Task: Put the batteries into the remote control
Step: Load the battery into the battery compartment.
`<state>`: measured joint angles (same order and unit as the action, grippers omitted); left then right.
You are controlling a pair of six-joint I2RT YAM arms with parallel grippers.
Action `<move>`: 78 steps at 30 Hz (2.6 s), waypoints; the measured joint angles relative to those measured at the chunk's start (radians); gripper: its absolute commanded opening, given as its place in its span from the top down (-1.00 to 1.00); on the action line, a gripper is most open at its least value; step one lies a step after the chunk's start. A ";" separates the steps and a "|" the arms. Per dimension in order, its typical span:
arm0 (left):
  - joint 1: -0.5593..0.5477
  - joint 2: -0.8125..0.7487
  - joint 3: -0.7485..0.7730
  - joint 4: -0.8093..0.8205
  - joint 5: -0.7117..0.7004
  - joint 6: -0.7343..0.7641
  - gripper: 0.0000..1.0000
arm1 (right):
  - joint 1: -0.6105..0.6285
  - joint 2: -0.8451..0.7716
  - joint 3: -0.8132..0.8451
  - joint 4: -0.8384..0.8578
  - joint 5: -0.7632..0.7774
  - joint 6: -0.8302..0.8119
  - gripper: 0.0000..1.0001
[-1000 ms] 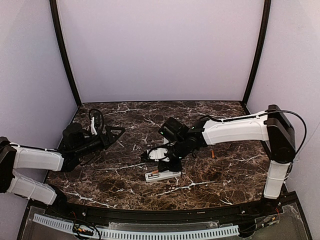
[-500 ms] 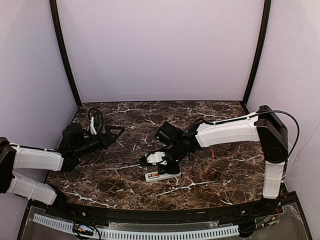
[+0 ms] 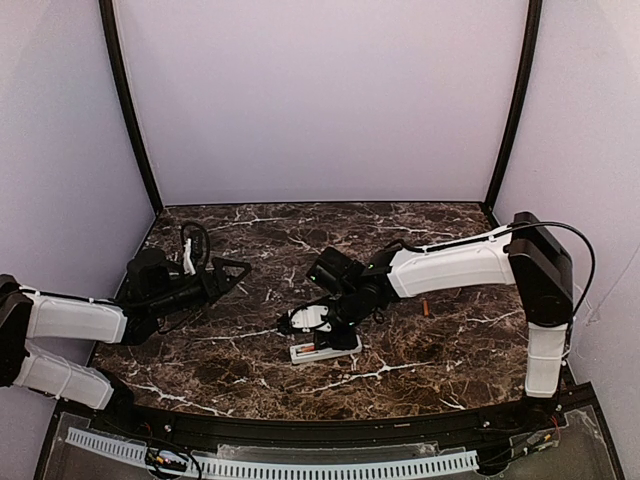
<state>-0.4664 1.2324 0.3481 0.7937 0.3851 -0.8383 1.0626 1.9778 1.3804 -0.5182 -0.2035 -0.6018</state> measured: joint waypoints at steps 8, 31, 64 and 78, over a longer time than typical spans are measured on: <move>0.000 -0.058 -0.063 -0.217 0.098 0.070 0.03 | 0.002 0.000 0.000 0.003 0.002 0.014 1.00; -0.163 0.236 -0.102 -0.108 0.252 -0.008 0.42 | 0.008 0.010 0.014 -0.002 0.011 0.053 1.00; -0.239 0.589 -0.006 0.275 0.309 -0.161 0.67 | 0.023 0.042 0.030 0.018 0.019 0.110 1.00; -0.239 0.624 0.005 0.310 0.319 -0.172 0.71 | 0.042 0.061 0.063 -0.013 0.064 0.118 0.88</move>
<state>-0.7052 1.8568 0.3531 1.1034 0.7044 -1.0100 1.1042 2.0388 1.4437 -0.5316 -0.1394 -0.4839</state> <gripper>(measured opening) 0.145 0.054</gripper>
